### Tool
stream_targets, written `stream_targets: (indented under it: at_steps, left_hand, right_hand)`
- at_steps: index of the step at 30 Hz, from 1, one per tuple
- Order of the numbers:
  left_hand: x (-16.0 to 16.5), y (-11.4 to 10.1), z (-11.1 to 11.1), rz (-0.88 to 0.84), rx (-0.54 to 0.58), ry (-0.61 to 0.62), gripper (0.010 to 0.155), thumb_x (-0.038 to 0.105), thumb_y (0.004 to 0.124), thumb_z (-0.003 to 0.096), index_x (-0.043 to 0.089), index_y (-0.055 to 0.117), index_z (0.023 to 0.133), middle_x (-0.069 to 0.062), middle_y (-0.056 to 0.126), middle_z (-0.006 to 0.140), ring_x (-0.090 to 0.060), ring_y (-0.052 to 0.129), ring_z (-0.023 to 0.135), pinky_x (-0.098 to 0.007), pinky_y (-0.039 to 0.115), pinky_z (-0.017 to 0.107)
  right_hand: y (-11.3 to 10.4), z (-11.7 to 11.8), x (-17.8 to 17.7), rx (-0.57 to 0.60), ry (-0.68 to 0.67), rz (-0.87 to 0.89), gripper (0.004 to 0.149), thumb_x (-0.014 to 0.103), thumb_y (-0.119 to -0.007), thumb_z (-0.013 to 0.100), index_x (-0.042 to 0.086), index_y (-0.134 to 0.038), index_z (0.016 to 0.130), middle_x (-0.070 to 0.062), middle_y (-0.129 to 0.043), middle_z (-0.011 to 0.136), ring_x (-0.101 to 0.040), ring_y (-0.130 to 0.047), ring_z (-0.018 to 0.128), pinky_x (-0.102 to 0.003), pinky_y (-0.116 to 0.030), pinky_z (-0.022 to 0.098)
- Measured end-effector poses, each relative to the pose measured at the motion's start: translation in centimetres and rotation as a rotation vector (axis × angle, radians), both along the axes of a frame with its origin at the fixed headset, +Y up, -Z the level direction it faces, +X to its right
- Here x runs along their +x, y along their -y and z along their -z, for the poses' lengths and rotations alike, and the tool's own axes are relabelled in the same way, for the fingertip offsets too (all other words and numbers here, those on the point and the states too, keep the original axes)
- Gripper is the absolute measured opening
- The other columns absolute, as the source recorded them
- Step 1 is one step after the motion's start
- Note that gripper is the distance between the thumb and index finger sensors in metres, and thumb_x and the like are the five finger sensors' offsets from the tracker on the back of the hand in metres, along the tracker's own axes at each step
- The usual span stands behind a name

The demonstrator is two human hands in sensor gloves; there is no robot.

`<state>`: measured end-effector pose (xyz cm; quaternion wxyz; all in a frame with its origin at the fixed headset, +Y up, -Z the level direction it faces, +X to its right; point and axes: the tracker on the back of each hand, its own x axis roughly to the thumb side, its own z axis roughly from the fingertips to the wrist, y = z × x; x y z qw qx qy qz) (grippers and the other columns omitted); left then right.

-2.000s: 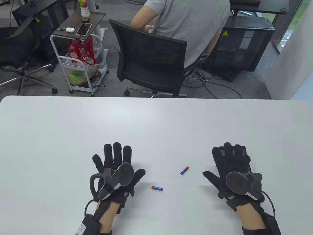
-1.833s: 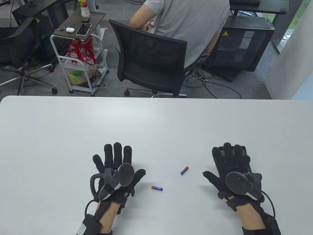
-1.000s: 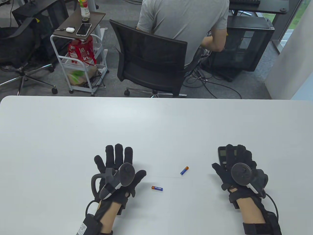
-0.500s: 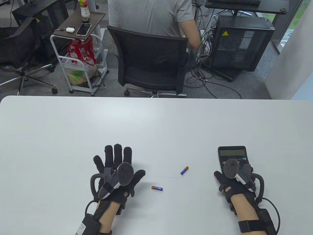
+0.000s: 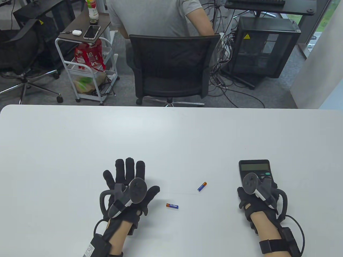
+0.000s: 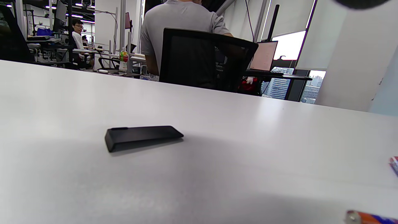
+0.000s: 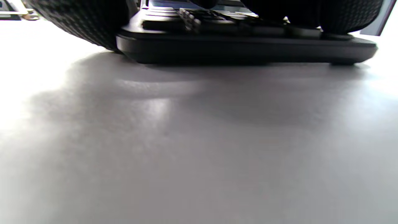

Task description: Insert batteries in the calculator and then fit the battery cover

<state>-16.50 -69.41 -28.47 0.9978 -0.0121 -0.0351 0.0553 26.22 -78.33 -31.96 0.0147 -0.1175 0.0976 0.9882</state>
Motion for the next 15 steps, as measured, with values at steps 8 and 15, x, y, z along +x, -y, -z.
stream_targets:
  at_steps: [8, 15]
  left_hand:
    - [0.2, 0.1, 0.0, -0.006, 0.0, 0.01, 0.099, 0.083, 0.059, 0.0398, 0.032, 0.01, 0.108, -0.003, 0.004, 0.117, -0.039, -0.003, 0.109, -0.078, 0.007, 0.069]
    - [0.4, 0.2, 0.0, -0.017, -0.007, 0.017, 0.098, 0.082, 0.059, 0.04, 0.031, 0.01, 0.108, -0.003, 0.005, 0.117, -0.039, -0.002, 0.109, -0.078, 0.007, 0.068]
  right_hand:
    - [-1.1, 0.1, -0.3, 0.064, 0.042, -0.097, 0.077, 0.038, -0.066, 0.051, -0.005, -0.025, 0.101, -0.046, -0.052, 0.093, -0.073, -0.064, 0.08, -0.074, -0.068, 0.052]
    - [-3.2, -1.0, 1.0, 0.288, 0.097, -0.037, 0.065, 0.022, -0.076, 0.049, -0.005, -0.044, 0.098, -0.037, -0.069, 0.09, -0.063, -0.082, 0.075, -0.066, -0.078, 0.047]
